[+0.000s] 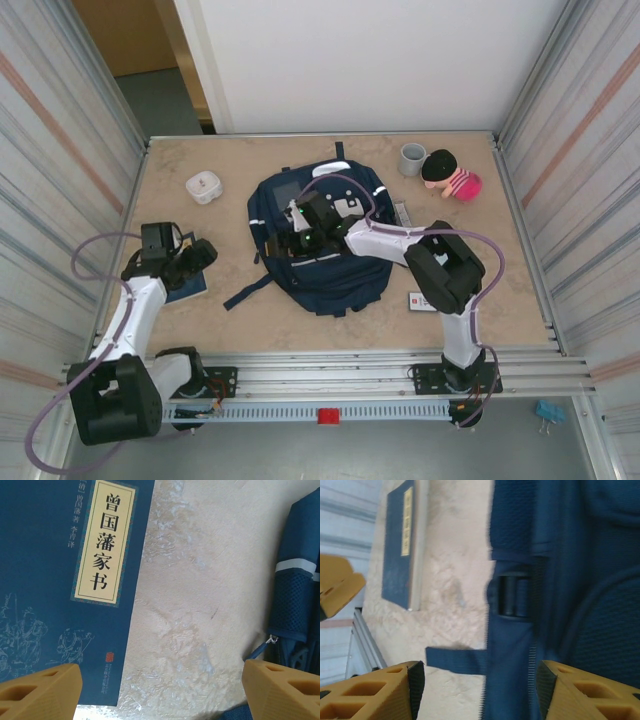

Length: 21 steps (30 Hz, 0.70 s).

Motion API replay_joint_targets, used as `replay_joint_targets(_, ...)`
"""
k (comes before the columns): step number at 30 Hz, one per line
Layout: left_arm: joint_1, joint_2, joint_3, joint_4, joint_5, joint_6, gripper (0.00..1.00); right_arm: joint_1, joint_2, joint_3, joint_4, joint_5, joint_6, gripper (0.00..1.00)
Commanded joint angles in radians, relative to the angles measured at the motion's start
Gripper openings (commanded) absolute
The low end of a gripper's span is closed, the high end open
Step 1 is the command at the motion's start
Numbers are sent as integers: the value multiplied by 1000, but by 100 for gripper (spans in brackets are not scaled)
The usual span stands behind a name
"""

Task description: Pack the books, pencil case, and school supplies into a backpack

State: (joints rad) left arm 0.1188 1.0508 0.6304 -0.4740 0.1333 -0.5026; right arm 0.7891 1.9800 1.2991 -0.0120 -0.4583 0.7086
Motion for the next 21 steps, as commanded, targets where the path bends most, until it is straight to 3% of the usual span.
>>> replay_joint_targets(1, 8, 19, -5, 11, -1, -16, 83, -56, 8, -52, 23, 14, 54, 62)
replay_joint_targets(11, 16, 38, 28, -56, -47, -7, 83, -175, -109, -155, -72, 36, -8, 63)
replay_joint_targets(21, 73, 62, 50, -90, -27, -4, 84, -129, -225, -98, -58, 31, -106, 63)
